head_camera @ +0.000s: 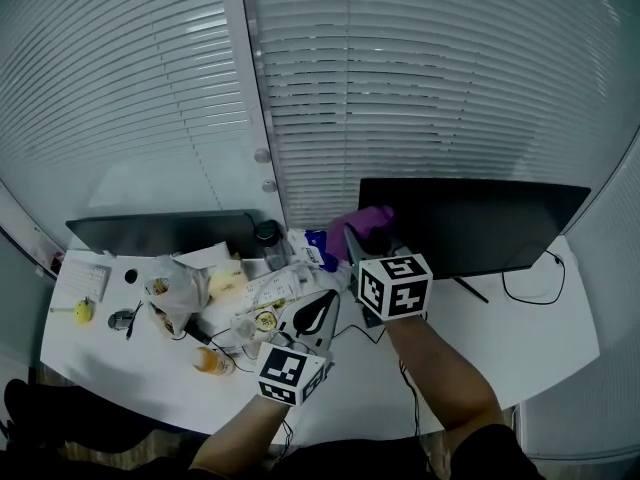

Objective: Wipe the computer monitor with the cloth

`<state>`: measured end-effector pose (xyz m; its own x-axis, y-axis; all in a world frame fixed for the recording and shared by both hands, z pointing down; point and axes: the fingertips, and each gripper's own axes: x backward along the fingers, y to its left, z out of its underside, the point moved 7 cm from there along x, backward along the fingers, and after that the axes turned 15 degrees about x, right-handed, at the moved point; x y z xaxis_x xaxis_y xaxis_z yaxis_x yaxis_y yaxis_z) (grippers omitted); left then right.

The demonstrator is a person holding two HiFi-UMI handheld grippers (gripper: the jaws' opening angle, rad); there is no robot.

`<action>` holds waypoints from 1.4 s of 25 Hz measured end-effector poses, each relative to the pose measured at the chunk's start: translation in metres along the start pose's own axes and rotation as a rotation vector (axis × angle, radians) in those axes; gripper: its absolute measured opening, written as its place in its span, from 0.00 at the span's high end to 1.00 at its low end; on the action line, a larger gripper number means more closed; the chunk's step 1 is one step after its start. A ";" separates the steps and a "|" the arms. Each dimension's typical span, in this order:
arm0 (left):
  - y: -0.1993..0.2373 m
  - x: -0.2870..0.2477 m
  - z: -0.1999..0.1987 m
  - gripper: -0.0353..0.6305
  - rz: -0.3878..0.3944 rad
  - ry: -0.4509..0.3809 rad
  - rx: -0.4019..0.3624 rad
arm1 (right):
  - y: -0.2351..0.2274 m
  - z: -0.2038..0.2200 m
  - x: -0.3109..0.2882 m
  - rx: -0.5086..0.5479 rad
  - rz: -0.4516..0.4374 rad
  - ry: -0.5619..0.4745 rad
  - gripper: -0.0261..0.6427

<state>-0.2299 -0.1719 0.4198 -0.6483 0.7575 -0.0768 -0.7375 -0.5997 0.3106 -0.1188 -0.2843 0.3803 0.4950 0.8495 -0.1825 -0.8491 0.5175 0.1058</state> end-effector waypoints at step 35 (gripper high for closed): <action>-0.008 0.004 -0.024 0.94 0.032 -0.038 -0.040 | -0.011 -0.080 0.012 0.026 0.012 -0.115 0.87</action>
<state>-0.2307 -0.1703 0.3939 -0.6643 0.7468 -0.0311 -0.7241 -0.6327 0.2744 -0.1178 -0.2879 0.2987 0.5040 0.8611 -0.0674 -0.8508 0.5084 0.1329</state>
